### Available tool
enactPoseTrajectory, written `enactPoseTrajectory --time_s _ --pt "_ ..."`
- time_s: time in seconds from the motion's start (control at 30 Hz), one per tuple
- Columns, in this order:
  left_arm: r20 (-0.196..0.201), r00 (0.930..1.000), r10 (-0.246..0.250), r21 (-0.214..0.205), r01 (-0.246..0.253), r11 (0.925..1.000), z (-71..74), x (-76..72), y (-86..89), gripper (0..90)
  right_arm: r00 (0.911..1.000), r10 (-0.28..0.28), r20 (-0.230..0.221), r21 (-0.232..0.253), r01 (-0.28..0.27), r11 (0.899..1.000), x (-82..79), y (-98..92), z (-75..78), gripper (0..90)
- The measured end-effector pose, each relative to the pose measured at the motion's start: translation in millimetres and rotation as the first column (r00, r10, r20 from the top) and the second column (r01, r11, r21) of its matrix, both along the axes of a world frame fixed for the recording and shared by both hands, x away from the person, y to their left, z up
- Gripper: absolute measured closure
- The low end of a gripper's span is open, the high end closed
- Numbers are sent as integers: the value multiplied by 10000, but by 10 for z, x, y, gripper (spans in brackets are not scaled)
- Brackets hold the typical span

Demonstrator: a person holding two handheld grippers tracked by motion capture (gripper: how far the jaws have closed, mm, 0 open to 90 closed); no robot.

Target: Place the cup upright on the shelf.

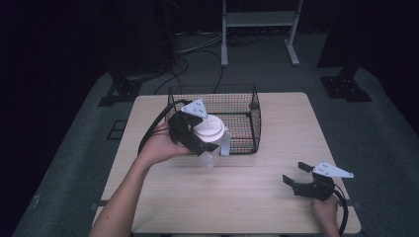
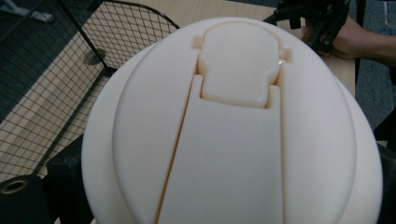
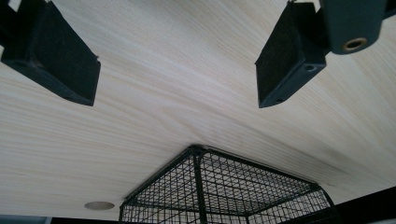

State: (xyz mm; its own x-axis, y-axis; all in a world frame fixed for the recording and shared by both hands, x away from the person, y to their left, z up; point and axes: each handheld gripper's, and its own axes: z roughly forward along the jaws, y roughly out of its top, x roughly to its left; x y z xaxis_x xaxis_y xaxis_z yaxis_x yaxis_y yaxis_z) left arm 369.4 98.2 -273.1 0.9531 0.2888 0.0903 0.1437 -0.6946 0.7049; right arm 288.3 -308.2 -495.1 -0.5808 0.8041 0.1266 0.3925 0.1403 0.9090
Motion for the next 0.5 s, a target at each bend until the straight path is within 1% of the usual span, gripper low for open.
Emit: enactPoseTrajectory --time_s 0.03,0.07,0.1,0.13,0.17,0.2,0.23,0.37,0.4,0.5 --pt "0 10000 0 0 0 10000 0 0 0 50 10000 0 3 -4 0 10000 0 0 0 128" --pt "52 10000 6 -21 -6 10000 74 27 -28 50 10000 -3 -1 -6 3 10000 0 0 0 128" --pt "52 10000 6 -21 -6 10000 74 27 -28 50 10000 -3 -1 -6 3 10000 0 0 0 128" --pt "83 10000 -12 8 11 10000 111 41 -42 50 10000 -4 -1 -9 4 10000 0 1 0 129" --pt "140 9999 -46 76 45 10000 177 65 -75 50 10000 -5 -4 -8 5 10000 1 1 0 128" --pt "181 9998 -43 94 41 9999 206 77 -93 50 10000 -2 -8 -1 2 10000 1 0 0 128" --pt "181 9998 -43 94 41 9999 206 77 -93 50 10000 -2 -8 -1 2 10000 1 0 0 128" --pt "140 9999 -45 121 43 9999 297 138 -150 50 10000 -3 -1 19 3 10000 1 -2 0 128" --pt "176 9998 -14 213 10 9998 336 171 -169 50 10000 -1 -2 25 1 10000 1 -3 1 128" --pt "160 9999 16 226 -20 9997 364 205 -184 50 10000 0 -1 42 0 10000 2 -4 1 128"
